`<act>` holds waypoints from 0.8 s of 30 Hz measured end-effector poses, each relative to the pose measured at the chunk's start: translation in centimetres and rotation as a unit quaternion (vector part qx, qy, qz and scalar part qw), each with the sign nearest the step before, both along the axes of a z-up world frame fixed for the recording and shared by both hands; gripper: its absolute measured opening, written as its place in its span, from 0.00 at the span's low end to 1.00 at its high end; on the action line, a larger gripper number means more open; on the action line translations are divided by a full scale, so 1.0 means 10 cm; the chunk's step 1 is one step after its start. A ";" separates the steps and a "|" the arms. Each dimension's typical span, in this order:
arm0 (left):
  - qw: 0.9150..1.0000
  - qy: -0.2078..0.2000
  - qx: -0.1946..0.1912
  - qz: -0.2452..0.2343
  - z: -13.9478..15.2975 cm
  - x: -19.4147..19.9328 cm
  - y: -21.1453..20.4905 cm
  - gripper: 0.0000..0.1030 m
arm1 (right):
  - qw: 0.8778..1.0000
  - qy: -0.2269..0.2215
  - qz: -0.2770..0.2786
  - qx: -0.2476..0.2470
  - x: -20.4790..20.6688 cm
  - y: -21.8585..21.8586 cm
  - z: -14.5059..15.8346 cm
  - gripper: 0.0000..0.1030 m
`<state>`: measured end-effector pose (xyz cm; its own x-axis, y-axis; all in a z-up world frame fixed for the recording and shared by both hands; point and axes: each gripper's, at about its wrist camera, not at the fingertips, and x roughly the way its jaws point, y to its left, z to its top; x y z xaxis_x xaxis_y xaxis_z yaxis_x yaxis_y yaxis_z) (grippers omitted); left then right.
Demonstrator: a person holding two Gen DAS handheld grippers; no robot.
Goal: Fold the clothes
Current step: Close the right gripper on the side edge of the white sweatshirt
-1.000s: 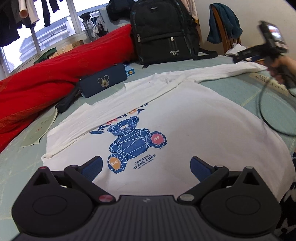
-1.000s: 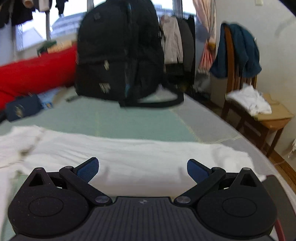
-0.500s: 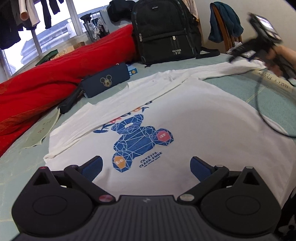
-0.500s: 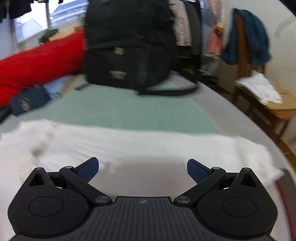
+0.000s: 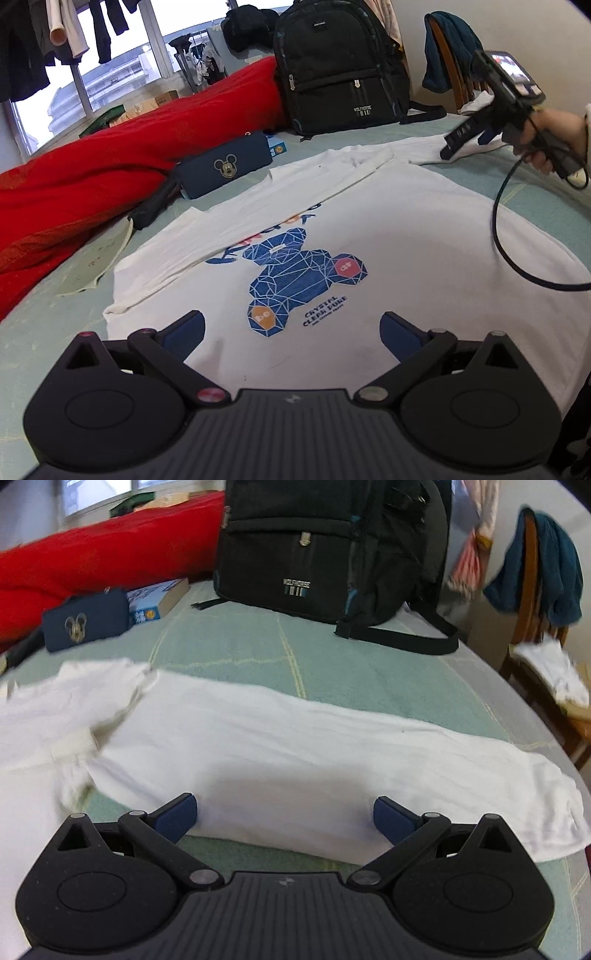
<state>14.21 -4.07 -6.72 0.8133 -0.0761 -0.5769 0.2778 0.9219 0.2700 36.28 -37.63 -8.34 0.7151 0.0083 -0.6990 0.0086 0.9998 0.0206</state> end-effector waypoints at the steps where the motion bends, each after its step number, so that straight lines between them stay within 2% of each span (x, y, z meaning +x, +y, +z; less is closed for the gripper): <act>1: 1.000 0.000 -0.002 0.001 0.00 -0.01 0.00 0.98 | 1.000 -0.002 -0.002 0.009 0.03 0.01 0.05 1.00; 5: 1.000 -0.006 0.010 0.005 0.03 -0.04 -0.01 0.98 | 0.999 -0.017 0.010 0.030 0.24 0.21 0.11 1.00; 8: 1.000 -0.006 0.010 0.004 0.04 -0.04 0.00 0.98 | 0.999 0.007 0.036 0.014 0.35 0.41 -0.05 1.00; 10: 1.000 -0.006 0.009 0.003 0.04 -0.05 0.01 0.98 | 0.999 -0.001 0.046 -0.004 0.21 0.43 -0.14 1.00; 13: 1.000 0.000 0.010 0.000 0.01 -0.02 -0.02 0.98 | 0.998 -0.001 0.063 0.014 -0.04 0.26 -0.12 1.00; 15: 1.000 0.002 0.010 -0.003 0.00 -0.02 -0.05 0.98 | 0.997 0.010 0.076 0.025 -0.12 0.07 -0.01 1.00; 17: 1.000 -0.001 0.010 -0.008 0.02 -0.03 -0.08 0.98 | 0.998 -0.005 0.065 0.024 -0.17 -0.15 0.13 1.00; 19: 1.000 -0.006 0.014 -0.012 0.03 -0.05 -0.11 0.98 | 0.999 -0.021 0.031 0.028 -0.17 -0.52 0.25 1.00; 24: 1.000 -0.003 0.018 -0.010 0.01 -0.01 -0.16 0.98 | 0.990 -0.037 -0.079 0.113 -0.13 -1.62 0.35 1.00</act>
